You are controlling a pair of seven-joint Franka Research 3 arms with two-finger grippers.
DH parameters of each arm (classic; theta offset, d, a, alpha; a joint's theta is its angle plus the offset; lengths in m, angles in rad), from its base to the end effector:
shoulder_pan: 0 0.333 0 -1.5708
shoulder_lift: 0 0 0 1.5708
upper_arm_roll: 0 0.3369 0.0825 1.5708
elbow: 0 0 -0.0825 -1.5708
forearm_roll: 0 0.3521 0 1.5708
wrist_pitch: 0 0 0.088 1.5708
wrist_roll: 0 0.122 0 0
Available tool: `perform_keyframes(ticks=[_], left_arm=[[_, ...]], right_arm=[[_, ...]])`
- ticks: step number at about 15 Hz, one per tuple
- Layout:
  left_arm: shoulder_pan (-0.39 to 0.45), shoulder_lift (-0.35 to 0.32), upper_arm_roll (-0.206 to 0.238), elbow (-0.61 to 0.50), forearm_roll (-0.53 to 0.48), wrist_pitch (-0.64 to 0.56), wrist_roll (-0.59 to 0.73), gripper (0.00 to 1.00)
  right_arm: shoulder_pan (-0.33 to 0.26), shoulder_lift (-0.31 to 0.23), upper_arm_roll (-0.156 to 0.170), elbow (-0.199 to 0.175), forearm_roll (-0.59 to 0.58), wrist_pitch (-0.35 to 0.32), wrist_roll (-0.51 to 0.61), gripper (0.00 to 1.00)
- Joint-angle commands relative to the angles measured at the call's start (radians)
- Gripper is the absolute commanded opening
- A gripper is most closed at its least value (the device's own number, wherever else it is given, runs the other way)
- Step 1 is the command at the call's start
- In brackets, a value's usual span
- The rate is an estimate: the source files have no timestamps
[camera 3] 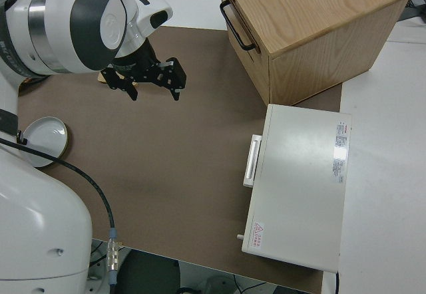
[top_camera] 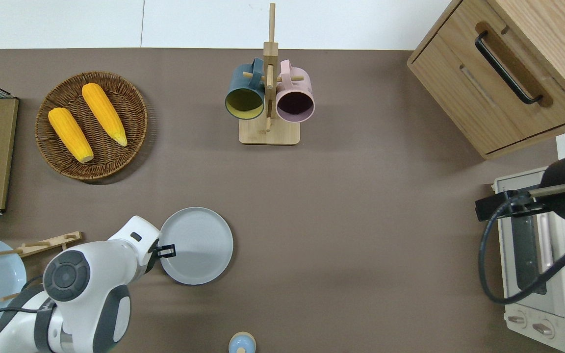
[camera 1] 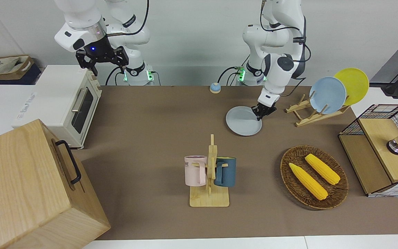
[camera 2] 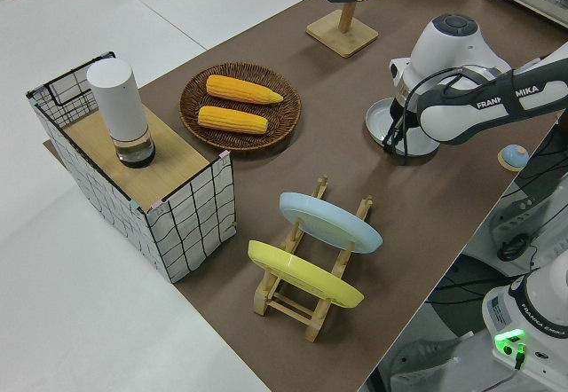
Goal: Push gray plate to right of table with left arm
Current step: 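Push the gray plate with the left gripper across the table, away from the basket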
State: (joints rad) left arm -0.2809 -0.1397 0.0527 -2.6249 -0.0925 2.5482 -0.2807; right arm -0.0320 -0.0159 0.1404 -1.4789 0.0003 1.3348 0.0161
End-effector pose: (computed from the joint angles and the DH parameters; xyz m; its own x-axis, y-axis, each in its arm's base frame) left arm 0.3999 -0.0926 0.3332 0.9909 0.1284 0.0401 0.1250 -0.9891 0.0778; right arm 0.4871 0.0538 0.6587 0.9876 0.0910 -0.1280 0.0923 -0.9957 0.0040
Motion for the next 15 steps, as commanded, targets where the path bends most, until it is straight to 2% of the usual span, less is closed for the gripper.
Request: perform_keyframes(ticks=[1,4,5,7,11,15], left_arm=[[-0.154,0.084,0.003,0.054,-0.018,0.017,-0.206,0.00],[-0.286,0.147,-0.008,0.124,-0.018,0.015,-0.401,0.00],[-0.314,0.182,-0.036,0.161,-0.016,0.015,-0.478,0.00],[-0.319,0.256,-0.117,0.248,-0.007,0.007,-0.610,0.00],[-0.334,0.345,-0.203,0.371,0.011,-0.003,-0.770,0.00],[-0.414,0.460,-0.206,0.543,0.085,-0.077,-0.937,0.00]], right_arm=[[-0.020,-0.002,0.016,0.009,0.004,-0.016,0.012,0.983],[-0.019,-0.002,0.016,0.009,0.004,-0.016,0.012,0.983],[-0.019,-0.002,0.016,0.009,0.004,-0.016,0.013,0.983],[-0.019,-0.002,0.016,0.009,0.004,-0.016,0.013,0.983],[-0.019,-0.002,0.016,0.009,0.004,-0.016,0.012,0.983],[-0.019,-0.002,0.016,0.009,0.004,-0.016,0.013,0.983]])
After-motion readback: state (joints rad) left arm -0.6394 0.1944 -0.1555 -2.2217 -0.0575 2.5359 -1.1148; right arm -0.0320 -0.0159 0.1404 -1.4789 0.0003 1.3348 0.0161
